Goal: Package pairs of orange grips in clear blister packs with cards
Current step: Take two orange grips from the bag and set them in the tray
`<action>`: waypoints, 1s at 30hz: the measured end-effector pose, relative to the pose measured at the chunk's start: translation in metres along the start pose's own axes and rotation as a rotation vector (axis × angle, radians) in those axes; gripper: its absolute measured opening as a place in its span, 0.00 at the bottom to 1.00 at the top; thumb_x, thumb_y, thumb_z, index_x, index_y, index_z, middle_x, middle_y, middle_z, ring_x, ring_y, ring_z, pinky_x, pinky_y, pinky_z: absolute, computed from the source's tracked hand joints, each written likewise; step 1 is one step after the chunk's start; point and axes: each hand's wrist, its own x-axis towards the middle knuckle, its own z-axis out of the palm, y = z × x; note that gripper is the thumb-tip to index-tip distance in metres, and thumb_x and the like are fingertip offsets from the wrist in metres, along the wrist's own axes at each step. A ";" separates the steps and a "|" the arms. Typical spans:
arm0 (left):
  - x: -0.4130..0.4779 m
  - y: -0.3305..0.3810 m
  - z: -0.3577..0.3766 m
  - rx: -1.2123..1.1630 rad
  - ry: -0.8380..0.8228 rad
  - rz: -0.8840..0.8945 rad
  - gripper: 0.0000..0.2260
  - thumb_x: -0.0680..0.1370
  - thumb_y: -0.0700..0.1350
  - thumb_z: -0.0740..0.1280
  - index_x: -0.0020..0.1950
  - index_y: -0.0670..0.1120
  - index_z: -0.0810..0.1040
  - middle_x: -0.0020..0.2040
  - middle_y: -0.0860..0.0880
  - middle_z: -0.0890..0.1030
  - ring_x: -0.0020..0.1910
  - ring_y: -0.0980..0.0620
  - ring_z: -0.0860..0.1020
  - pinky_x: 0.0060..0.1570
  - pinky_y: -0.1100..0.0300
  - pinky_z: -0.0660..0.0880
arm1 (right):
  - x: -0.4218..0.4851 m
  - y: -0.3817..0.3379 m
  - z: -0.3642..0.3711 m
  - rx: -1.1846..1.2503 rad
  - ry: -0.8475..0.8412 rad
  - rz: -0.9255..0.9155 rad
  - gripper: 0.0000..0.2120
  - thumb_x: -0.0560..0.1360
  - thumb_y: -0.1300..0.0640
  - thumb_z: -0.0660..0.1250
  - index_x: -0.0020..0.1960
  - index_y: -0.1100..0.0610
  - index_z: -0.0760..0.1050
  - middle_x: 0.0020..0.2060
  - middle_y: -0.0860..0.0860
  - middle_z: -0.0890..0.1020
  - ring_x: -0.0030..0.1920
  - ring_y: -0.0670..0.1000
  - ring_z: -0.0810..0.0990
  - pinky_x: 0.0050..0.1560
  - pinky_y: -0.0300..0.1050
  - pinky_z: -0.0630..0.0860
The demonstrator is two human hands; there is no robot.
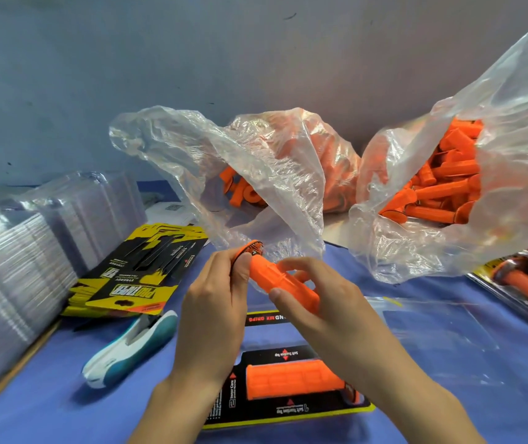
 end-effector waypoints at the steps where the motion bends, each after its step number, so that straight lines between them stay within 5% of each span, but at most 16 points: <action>1: 0.000 0.001 0.000 0.000 0.005 -0.003 0.10 0.83 0.49 0.59 0.57 0.48 0.78 0.43 0.56 0.79 0.42 0.58 0.76 0.41 0.63 0.71 | 0.000 -0.002 0.000 0.010 0.000 -0.004 0.12 0.76 0.40 0.64 0.58 0.40 0.72 0.49 0.37 0.77 0.47 0.40 0.77 0.43 0.33 0.70; 6: 0.003 0.005 0.001 -0.172 -0.022 -0.121 0.07 0.83 0.49 0.59 0.52 0.54 0.77 0.41 0.58 0.81 0.43 0.62 0.80 0.42 0.71 0.72 | 0.003 -0.009 -0.011 0.410 -0.060 0.086 0.18 0.72 0.32 0.61 0.56 0.40 0.77 0.49 0.38 0.81 0.46 0.38 0.80 0.43 0.29 0.72; 9: 0.002 0.014 0.002 -0.334 -0.094 -0.190 0.09 0.83 0.52 0.58 0.51 0.54 0.78 0.41 0.55 0.82 0.42 0.57 0.80 0.43 0.63 0.75 | 0.011 -0.006 -0.019 0.580 -0.031 0.112 0.23 0.70 0.33 0.60 0.59 0.42 0.78 0.52 0.40 0.82 0.51 0.42 0.82 0.46 0.38 0.77; 15: 0.000 0.034 0.004 -0.675 -0.226 -0.258 0.07 0.82 0.49 0.61 0.53 0.51 0.79 0.42 0.53 0.85 0.41 0.58 0.82 0.38 0.67 0.77 | 0.012 -0.003 -0.013 0.531 0.044 0.039 0.13 0.72 0.44 0.70 0.53 0.48 0.81 0.45 0.47 0.84 0.49 0.53 0.82 0.55 0.56 0.78; 19: 0.001 0.034 0.004 -0.756 -0.274 -0.269 0.06 0.80 0.49 0.62 0.51 0.50 0.79 0.41 0.53 0.84 0.40 0.59 0.82 0.37 0.67 0.76 | 0.014 0.004 -0.015 0.520 0.100 0.035 0.02 0.75 0.50 0.71 0.46 0.47 0.82 0.38 0.44 0.83 0.43 0.48 0.82 0.50 0.49 0.78; 22: 0.002 0.032 0.003 -0.756 -0.308 -0.268 0.07 0.79 0.49 0.63 0.52 0.50 0.78 0.42 0.55 0.85 0.42 0.59 0.83 0.40 0.68 0.77 | 0.015 0.005 -0.015 0.513 0.099 0.034 0.03 0.77 0.55 0.69 0.46 0.49 0.81 0.36 0.44 0.84 0.38 0.42 0.80 0.45 0.40 0.77; 26: 0.004 0.027 0.000 -0.697 -0.324 -0.279 0.08 0.78 0.50 0.64 0.54 0.52 0.80 0.46 0.50 0.85 0.45 0.52 0.84 0.47 0.58 0.81 | 0.020 0.009 -0.014 0.645 0.044 0.127 0.09 0.72 0.49 0.69 0.47 0.53 0.82 0.38 0.48 0.85 0.39 0.46 0.81 0.44 0.47 0.78; 28: 0.005 0.027 -0.002 -0.713 -0.326 -0.274 0.11 0.78 0.47 0.65 0.60 0.50 0.78 0.49 0.46 0.84 0.43 0.50 0.82 0.45 0.56 0.81 | 0.023 0.011 -0.011 0.775 0.028 0.192 0.02 0.71 0.53 0.74 0.41 0.51 0.83 0.35 0.48 0.83 0.36 0.45 0.79 0.39 0.41 0.77; 30: 0.004 0.027 -0.004 -0.747 -0.347 -0.273 0.14 0.79 0.46 0.65 0.64 0.49 0.76 0.50 0.43 0.83 0.43 0.46 0.81 0.43 0.54 0.81 | 0.023 0.011 -0.004 0.830 -0.005 0.263 0.08 0.73 0.59 0.71 0.36 0.48 0.83 0.32 0.47 0.81 0.33 0.44 0.76 0.37 0.39 0.76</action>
